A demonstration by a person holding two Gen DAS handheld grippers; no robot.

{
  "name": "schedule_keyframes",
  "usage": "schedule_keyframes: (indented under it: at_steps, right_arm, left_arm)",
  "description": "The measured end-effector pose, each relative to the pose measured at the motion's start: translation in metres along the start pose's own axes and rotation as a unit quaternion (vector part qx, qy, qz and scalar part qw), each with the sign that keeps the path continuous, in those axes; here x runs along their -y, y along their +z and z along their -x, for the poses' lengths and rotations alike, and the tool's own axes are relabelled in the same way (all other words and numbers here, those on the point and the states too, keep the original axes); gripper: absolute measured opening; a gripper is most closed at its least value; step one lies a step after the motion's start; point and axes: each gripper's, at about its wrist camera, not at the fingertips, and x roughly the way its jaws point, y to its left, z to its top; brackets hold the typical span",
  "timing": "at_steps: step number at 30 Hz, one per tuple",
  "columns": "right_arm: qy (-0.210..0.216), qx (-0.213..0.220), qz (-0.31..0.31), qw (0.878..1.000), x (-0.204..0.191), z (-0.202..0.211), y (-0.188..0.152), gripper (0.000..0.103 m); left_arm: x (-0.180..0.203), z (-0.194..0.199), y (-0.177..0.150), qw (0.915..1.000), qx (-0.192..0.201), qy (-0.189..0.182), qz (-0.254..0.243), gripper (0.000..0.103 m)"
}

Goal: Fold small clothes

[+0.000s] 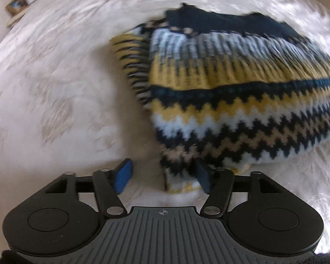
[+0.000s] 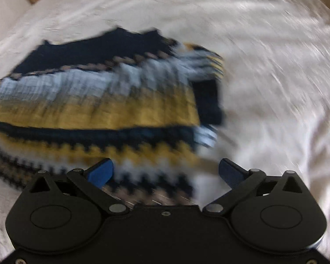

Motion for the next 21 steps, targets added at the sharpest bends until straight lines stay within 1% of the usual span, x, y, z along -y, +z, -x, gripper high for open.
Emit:
schedule_keyframes:
  at_steps: [2,5,6,9,12,15,17,18,20,21]
  right_arm:
    - [-0.002,-0.002,-0.028,1.0,0.012,0.003,-0.004,0.102]
    - [0.005,0.011,-0.058,0.998,0.021,0.019,-0.009,0.102]
    - [0.008,0.017,-0.065,0.998,0.022,0.025,-0.011,0.102]
    - [0.015,0.031,-0.075,0.997,0.019,0.041,-0.018,0.102]
    - [0.023,0.042,-0.081,0.996,0.01,0.052,-0.024,0.102]
    - [0.034,0.042,-0.087,0.995,0.001,0.055,-0.031,0.102]
    - [0.037,0.042,-0.085,0.995,-0.007,0.06,-0.037,0.102]
    - [0.04,0.042,-0.083,0.995,-0.011,0.062,-0.04,0.102]
    - [0.046,0.04,-0.081,0.995,-0.019,0.065,-0.045,0.102]
    - [0.047,0.039,-0.078,0.995,-0.022,0.066,-0.046,0.102]
  left_arm:
    - [-0.006,0.004,0.0,0.9999,0.002,-0.005,0.016,0.062]
    - [-0.006,0.014,0.001,0.9997,0.01,-0.01,0.021,0.061]
    - [-0.006,0.02,0.002,0.9994,0.017,-0.013,0.029,0.061]
    - [0.003,0.043,0.003,0.9973,0.056,-0.023,0.042,0.061]
    - [0.017,0.053,0.01,0.9951,0.083,-0.042,0.033,0.061]
    - [0.036,0.046,0.013,0.9951,0.081,-0.057,0.003,0.061]
    - [0.05,0.031,0.008,0.9962,0.057,-0.054,-0.038,0.061]
    - [0.057,0.02,0.004,0.9963,0.033,-0.048,-0.064,0.061]
    - [0.061,0.004,-0.008,0.9936,0.002,-0.044,-0.104,0.062]
    - [0.061,0.003,-0.013,0.9919,0.007,-0.043,-0.119,0.062]
